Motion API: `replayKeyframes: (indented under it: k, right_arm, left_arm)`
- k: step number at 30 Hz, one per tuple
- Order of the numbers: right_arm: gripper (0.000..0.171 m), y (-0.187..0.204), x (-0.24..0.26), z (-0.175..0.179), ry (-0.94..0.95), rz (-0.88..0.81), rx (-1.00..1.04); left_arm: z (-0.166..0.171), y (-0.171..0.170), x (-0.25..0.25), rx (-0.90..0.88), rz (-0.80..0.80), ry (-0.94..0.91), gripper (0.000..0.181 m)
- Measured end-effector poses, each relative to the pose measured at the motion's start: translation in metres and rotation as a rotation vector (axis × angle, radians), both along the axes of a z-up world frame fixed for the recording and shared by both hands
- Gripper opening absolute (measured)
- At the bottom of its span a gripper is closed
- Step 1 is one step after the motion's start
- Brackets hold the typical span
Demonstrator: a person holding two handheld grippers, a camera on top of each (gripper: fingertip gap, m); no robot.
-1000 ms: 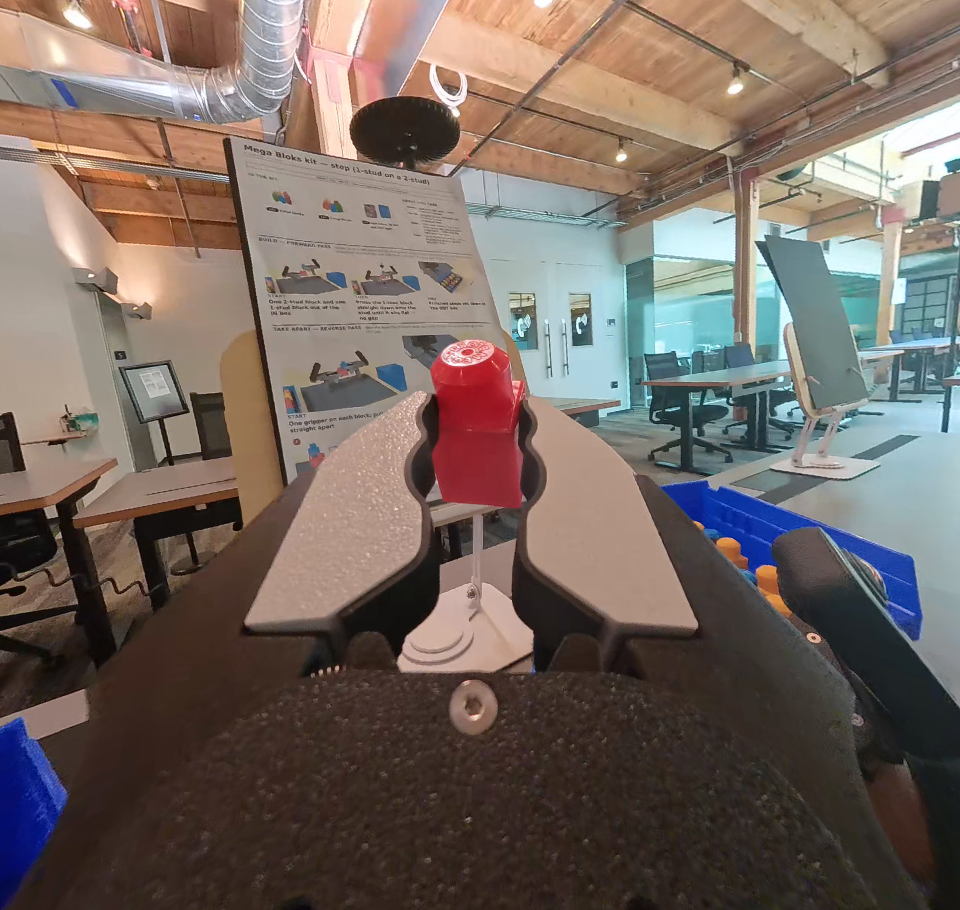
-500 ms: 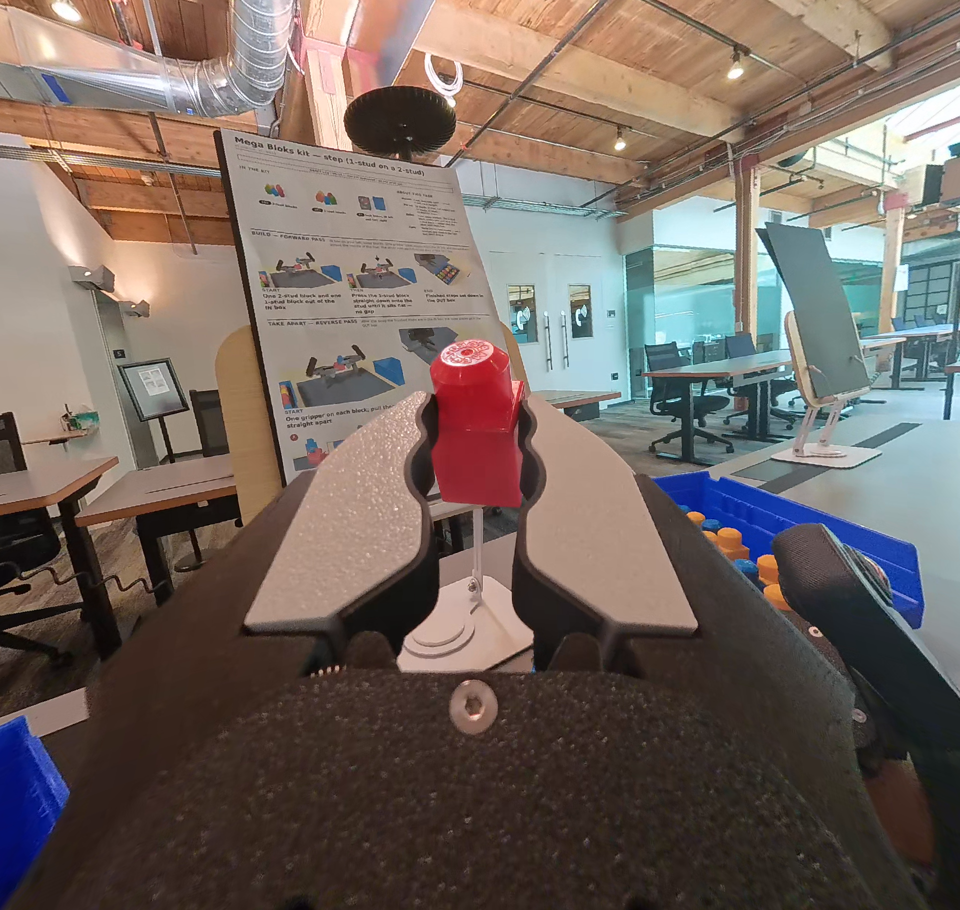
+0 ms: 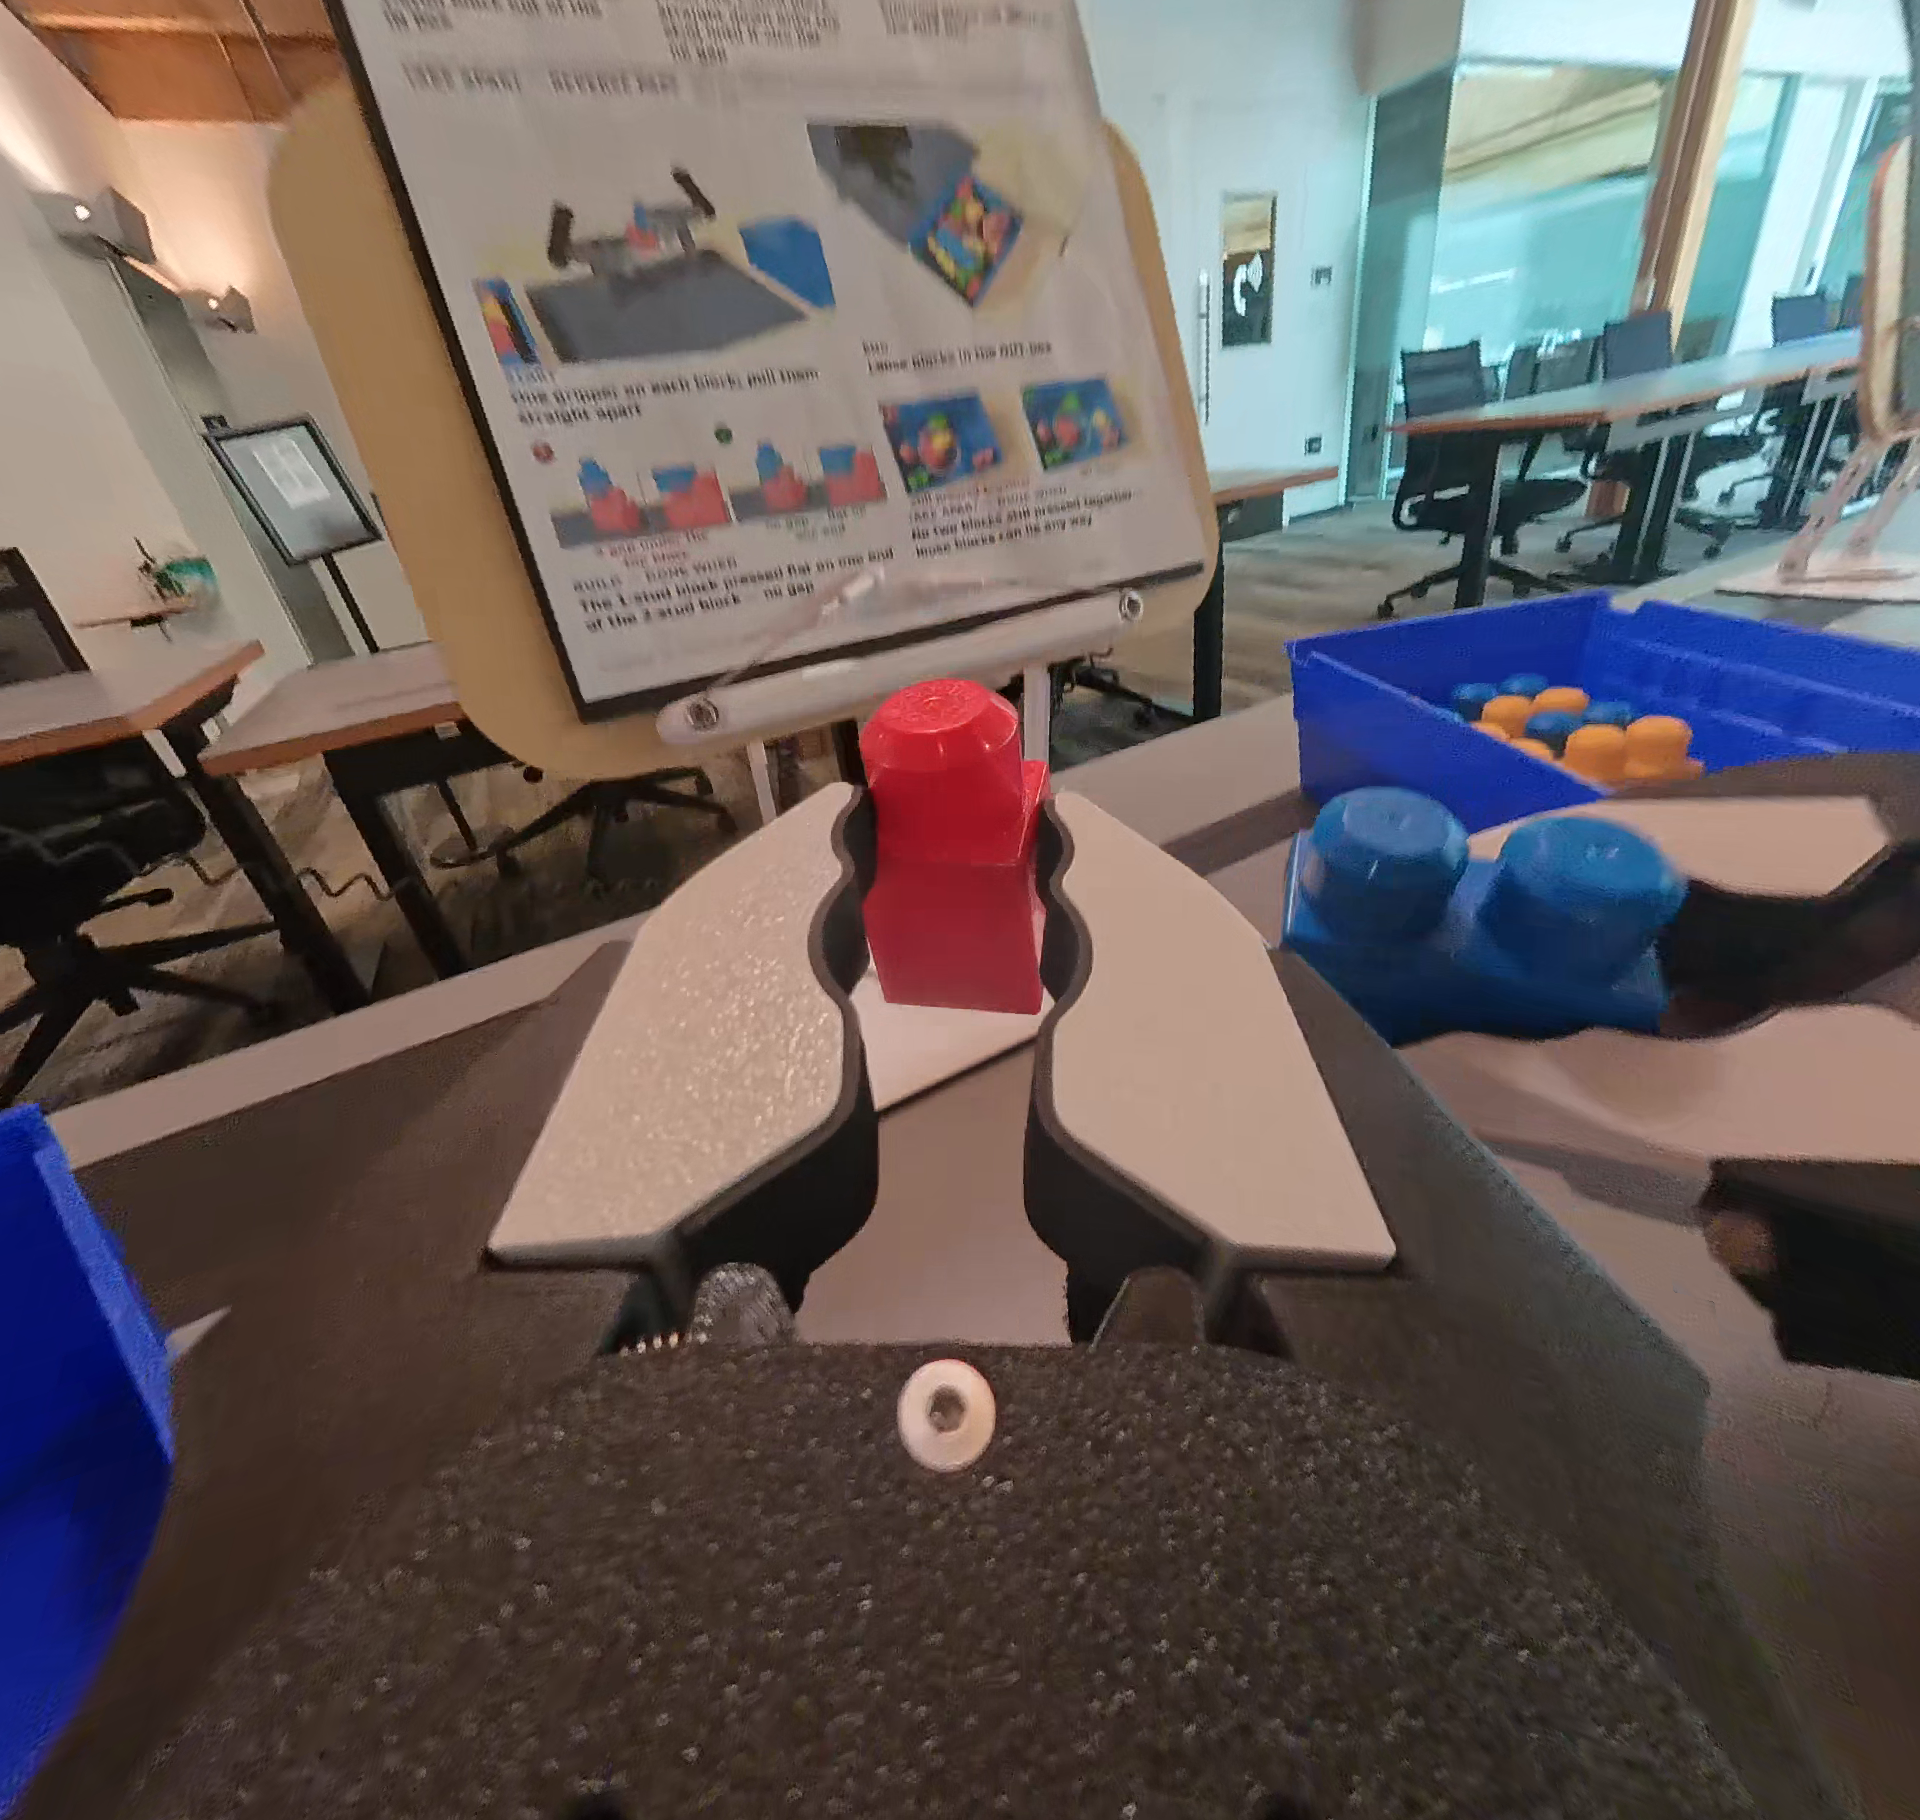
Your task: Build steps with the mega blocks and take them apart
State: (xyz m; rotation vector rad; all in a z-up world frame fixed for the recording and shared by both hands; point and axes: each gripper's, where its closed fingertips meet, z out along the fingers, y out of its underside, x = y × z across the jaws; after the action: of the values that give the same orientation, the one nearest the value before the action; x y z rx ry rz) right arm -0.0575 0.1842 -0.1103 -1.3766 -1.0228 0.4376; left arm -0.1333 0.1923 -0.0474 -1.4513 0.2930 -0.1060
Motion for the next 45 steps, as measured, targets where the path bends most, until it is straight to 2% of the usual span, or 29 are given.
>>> replayKeyframes:
  k: [8,21,26,31,42,45]
  right_arm:
    - [0.041,0.000,0.004,0.011,0.034,-0.003,0.006]
    - [0.041,0.004,0.010,0.015,0.054,-0.021,0.007]
    - [0.042,0.011,0.017,0.018,0.081,-0.043,-0.012]
    - [0.042,0.015,0.019,0.017,0.093,-0.052,-0.034]
    - [0.042,0.016,0.018,0.012,0.085,-0.053,-0.044]
    - [0.042,0.017,0.019,0.012,0.084,-0.054,-0.046]
  left_arm:
    - [-0.025,0.007,0.008,-0.067,-0.010,0.050,0.030]
    - [-0.048,0.009,0.019,-0.132,-0.051,0.067,0.030]
    - [-0.091,0.015,0.033,-0.326,-0.126,0.006,0.030]
    - [-0.140,0.019,0.039,-0.491,-0.133,0.072,0.030]
    - [-0.155,0.015,0.032,-0.582,-0.094,0.151,0.036]
    - [-0.176,0.010,0.030,-0.713,-0.108,0.173,0.043]
